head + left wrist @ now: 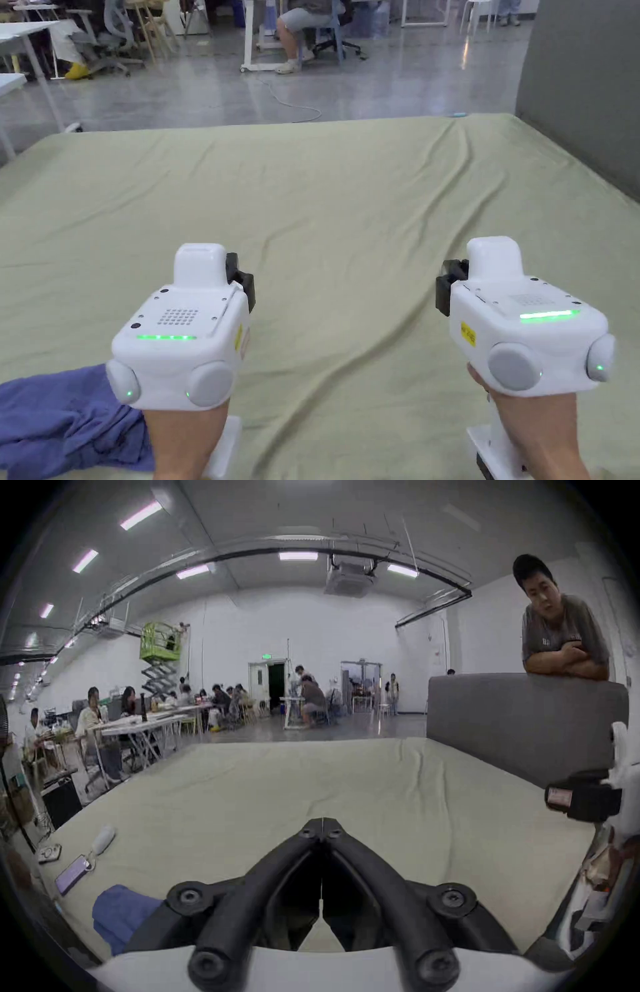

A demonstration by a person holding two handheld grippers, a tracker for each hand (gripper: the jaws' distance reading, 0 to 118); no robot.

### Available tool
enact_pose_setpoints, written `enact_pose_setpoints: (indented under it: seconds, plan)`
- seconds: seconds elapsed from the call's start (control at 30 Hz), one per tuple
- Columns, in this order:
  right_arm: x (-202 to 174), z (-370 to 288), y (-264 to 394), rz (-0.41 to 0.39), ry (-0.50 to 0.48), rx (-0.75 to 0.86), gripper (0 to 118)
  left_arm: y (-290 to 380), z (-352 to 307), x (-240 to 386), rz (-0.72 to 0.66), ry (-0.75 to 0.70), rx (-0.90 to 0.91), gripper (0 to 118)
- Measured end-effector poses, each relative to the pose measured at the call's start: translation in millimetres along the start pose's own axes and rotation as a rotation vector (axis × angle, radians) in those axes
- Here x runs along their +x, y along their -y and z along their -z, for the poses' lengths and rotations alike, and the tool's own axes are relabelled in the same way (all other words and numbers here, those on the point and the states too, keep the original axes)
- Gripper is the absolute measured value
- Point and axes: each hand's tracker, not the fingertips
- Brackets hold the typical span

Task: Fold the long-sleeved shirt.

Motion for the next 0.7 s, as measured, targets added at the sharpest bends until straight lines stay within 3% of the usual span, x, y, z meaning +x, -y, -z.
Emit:
enact_pose_setpoints:
  seconds: [0.27,0.7]
  plan:
    - [-1.6,-19.6,18.0,-0.036,0.078,0.185,0,33.2,-25.6,18.2,0.064,-0.046,0.121,0]
    - [0.0,-44.7,26.2,-0.034,0.090,0.223,0,33.8,-45.0,21.1,0.054,-0.016,0.127,0]
